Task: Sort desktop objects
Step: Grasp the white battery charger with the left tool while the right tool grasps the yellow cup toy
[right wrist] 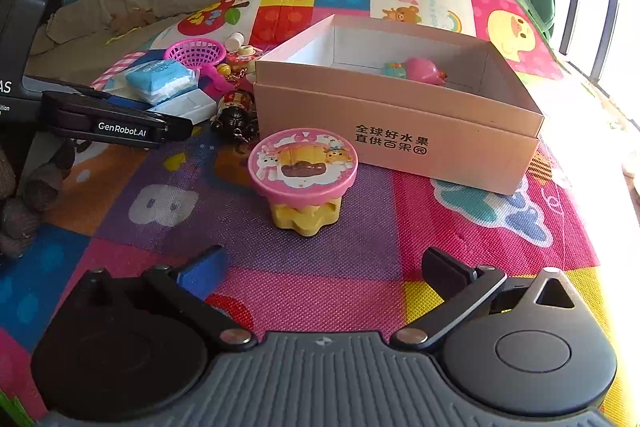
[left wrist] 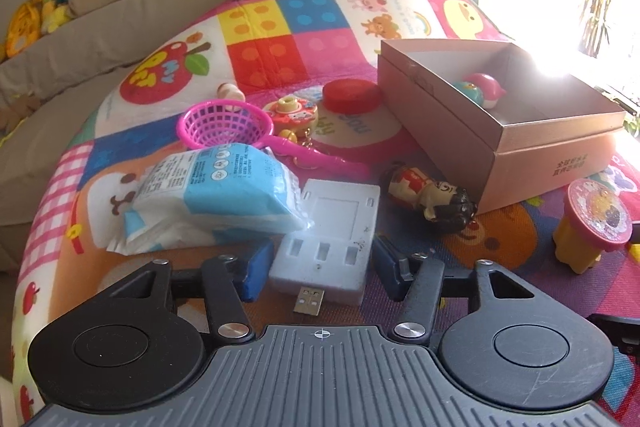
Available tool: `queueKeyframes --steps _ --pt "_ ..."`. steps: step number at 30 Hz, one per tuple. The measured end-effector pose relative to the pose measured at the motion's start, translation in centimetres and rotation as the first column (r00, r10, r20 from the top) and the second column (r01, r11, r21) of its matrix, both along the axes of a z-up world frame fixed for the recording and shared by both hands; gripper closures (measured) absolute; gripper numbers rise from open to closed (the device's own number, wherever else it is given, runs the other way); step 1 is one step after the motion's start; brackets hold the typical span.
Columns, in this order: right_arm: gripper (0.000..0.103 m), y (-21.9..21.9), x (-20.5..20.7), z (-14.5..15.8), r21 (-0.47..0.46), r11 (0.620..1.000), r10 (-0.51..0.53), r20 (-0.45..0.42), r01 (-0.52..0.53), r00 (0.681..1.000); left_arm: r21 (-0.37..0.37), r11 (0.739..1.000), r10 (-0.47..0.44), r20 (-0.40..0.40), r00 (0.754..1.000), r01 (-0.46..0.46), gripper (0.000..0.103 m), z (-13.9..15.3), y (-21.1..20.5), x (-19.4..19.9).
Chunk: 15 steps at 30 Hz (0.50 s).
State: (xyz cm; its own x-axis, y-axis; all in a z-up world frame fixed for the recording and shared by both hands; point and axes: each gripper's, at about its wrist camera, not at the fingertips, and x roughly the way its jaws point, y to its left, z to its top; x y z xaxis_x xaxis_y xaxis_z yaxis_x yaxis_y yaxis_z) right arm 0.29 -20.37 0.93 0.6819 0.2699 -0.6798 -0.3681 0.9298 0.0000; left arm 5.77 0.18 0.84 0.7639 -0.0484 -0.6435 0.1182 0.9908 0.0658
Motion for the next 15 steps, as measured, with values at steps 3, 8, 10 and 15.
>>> queueKeyframes --steps 3,8,10,15 --pt "0.0 0.0 0.0 0.0 0.0 1.0 0.0 0.0 0.0 1.0 -0.012 0.999 -0.048 -0.021 0.999 0.048 0.05 0.3 0.2 -1.7" --pt "0.0 0.0 0.0 0.0 0.0 1.0 0.0 0.0 0.0 1.0 -0.02 0.986 -0.166 -0.067 0.984 0.165 0.047 0.6 0.8 -5.5" --pt "0.0 0.0 0.0 0.0 0.0 1.0 0.0 0.0 0.0 1.0 0.019 0.99 -0.139 -0.066 0.988 0.14 0.035 0.5 1.3 -6.1" --pt "0.0 -0.1 0.1 0.0 0.01 1.0 -0.006 -0.005 0.006 1.0 0.17 0.985 0.025 -0.02 0.999 -0.021 0.018 0.5 3.2 -5.4"
